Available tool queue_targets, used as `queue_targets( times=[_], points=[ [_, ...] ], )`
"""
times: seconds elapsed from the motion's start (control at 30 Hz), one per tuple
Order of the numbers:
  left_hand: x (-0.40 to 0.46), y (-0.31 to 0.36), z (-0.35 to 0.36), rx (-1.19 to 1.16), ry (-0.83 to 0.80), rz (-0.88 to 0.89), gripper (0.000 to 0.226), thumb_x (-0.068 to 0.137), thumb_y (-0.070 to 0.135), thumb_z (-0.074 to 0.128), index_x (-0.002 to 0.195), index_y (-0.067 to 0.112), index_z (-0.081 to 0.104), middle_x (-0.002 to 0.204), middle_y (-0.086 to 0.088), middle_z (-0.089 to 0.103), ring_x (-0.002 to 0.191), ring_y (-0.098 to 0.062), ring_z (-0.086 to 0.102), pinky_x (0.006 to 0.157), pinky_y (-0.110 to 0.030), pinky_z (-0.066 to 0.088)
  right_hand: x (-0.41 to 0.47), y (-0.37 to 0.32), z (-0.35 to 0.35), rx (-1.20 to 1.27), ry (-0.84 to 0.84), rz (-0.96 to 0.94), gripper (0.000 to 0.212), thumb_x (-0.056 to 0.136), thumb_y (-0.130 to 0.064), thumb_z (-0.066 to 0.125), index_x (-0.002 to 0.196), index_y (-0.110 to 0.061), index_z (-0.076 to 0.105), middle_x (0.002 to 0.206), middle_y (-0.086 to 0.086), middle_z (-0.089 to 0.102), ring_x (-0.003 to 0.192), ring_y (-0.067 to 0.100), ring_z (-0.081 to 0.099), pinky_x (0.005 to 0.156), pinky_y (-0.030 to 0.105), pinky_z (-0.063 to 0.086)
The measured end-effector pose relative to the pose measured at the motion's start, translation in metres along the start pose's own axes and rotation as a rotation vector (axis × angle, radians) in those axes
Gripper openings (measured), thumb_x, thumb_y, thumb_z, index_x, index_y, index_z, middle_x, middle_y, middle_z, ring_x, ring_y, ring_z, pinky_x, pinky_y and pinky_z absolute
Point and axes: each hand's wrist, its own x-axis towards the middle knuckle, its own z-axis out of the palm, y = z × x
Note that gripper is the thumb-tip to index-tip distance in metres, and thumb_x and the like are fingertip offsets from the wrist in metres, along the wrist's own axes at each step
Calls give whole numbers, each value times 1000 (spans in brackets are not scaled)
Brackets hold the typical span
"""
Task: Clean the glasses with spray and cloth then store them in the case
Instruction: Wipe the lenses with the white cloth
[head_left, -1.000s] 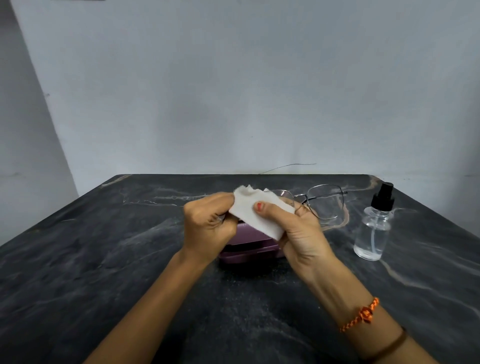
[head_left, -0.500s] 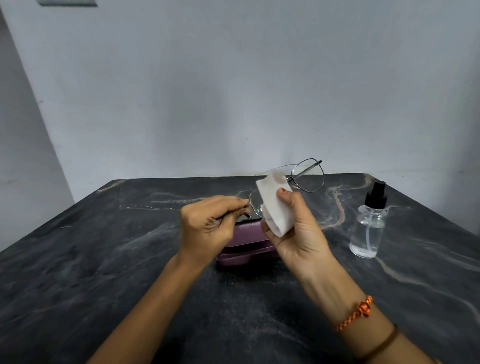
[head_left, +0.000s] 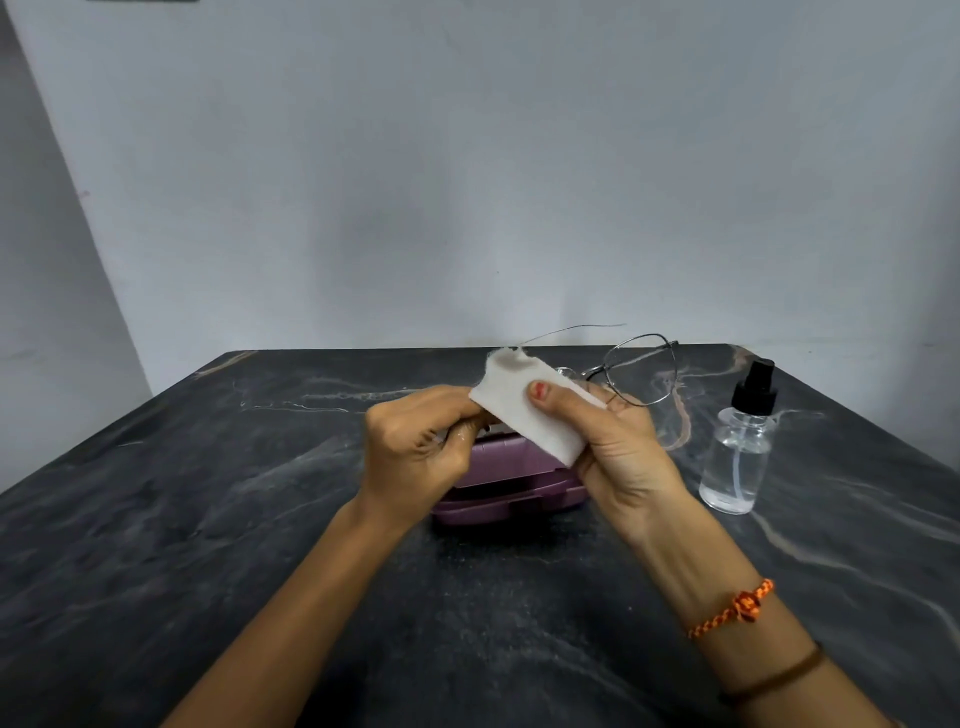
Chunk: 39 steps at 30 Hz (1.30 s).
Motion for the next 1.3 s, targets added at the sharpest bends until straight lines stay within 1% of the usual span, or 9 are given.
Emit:
queue_targets(
  times=[0.17,0.33,0.47,0.73,0.93,1.0,1.1,1.23,1.3],
  points=[
    [2,-1,-2,-53,52,-27,16,62,-15,70,76,-6,70,79,-4,66,71,-11,64,61,-14,53,-1,-1,2,55,63,38,5,55,-6,69,51,-8,69,52,-1,69,48,7,65,41,15,49],
    [0,0,3,-39,17,20,14,60,-12,72,73,-8,70,71,-14,70,74,-15,64,67,-14,53,0,1,5,276,116,65,7,77,-4,59,71,-7,60,49,0,67,42,7,61,38,13,46],
    [-1,0,4,-30,25,23,15,58,-15,70,72,-9,69,69,-18,70,74,-15,63,67,-12,52,-1,2,7,224,56,33,5,70,-6,63,72,-10,63,53,-2,69,47,6,64,43,13,49],
    [0,-1,-1,18,-25,25,17,57,-24,59,57,-9,67,50,-16,64,41,-29,58,37,-36,43,-1,7,2,-26,-18,2,48,40,-13,75,85,-3,63,63,1,72,59,11,68,49,18,53],
    [0,-4,-5,1,17,-5,16,69,-10,55,66,-8,70,65,-17,70,62,-15,63,54,-25,52,1,9,-5,-137,30,5,26,45,-4,75,67,-10,62,54,-2,68,53,9,65,44,19,49],
    [1,-6,-5,-18,39,-3,6,71,-7,64,72,-7,70,73,-12,69,70,-12,63,63,-12,52,2,7,-5,-93,21,5,11,50,-5,69,54,-13,62,52,-4,66,52,7,63,42,16,47],
    [0,-6,-5,-46,44,-12,13,63,-11,72,76,-8,69,80,-6,65,72,-12,64,66,-11,52,0,5,-3,-22,13,53,12,55,-3,66,47,-12,66,52,-6,66,53,5,62,41,15,45],
    [-1,-4,-5,-36,-10,39,17,60,-12,72,76,-8,69,77,-11,68,75,-14,64,68,-12,52,-2,8,3,244,13,143,5,73,-5,60,71,-7,65,57,4,70,49,11,65,42,16,49],
    [-1,-3,-5,-29,-16,44,17,60,-15,70,76,-7,70,73,-16,71,74,-15,64,65,-15,53,-2,8,6,248,-1,139,8,68,-8,62,76,-6,62,58,4,71,51,11,66,42,16,49]
  ],
)
